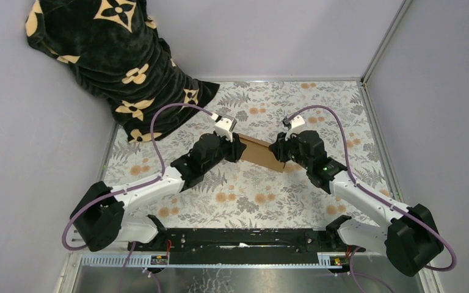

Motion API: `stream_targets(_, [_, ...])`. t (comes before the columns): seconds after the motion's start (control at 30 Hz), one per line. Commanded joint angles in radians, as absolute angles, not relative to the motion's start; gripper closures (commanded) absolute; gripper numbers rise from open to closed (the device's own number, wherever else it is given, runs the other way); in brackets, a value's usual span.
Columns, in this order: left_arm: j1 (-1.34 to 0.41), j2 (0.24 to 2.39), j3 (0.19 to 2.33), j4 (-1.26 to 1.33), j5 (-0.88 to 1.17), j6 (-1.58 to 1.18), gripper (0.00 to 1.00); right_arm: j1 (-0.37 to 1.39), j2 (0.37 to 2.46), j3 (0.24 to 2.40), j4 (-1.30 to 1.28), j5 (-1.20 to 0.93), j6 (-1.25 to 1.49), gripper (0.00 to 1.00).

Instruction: Fold the paper box

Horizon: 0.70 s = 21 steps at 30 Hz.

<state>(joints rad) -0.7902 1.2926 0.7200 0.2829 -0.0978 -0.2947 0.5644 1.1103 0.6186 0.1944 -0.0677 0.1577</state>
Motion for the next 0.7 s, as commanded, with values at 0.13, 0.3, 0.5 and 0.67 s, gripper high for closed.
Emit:
stream_targets(0.13, [-0.765, 1.37, 0.777, 0.451, -0.124, -0.329, 0.6, 0.589, 1.14, 0.593, 0.106, -0.052, 0.163, 0.75])
stream_targets(0.3, [-0.727, 1.385, 0.758, 0.508, -0.105, -0.351, 0.61, 0.59, 1.137, 0.593, 0.104, -0.05, 0.162, 0.75])
stream_targets(0.5, [-0.702, 1.37, 0.741, 0.546, -0.105, -0.357, 0.6, 0.591, 1.143, 0.595, 0.104, -0.052, 0.161, 0.75])
stream_targets(0.67, [-0.684, 1.396, 0.744, 0.563, -0.075, -0.359, 0.6, 0.593, 1.144, 0.598, 0.1, -0.051, 0.16, 0.75])
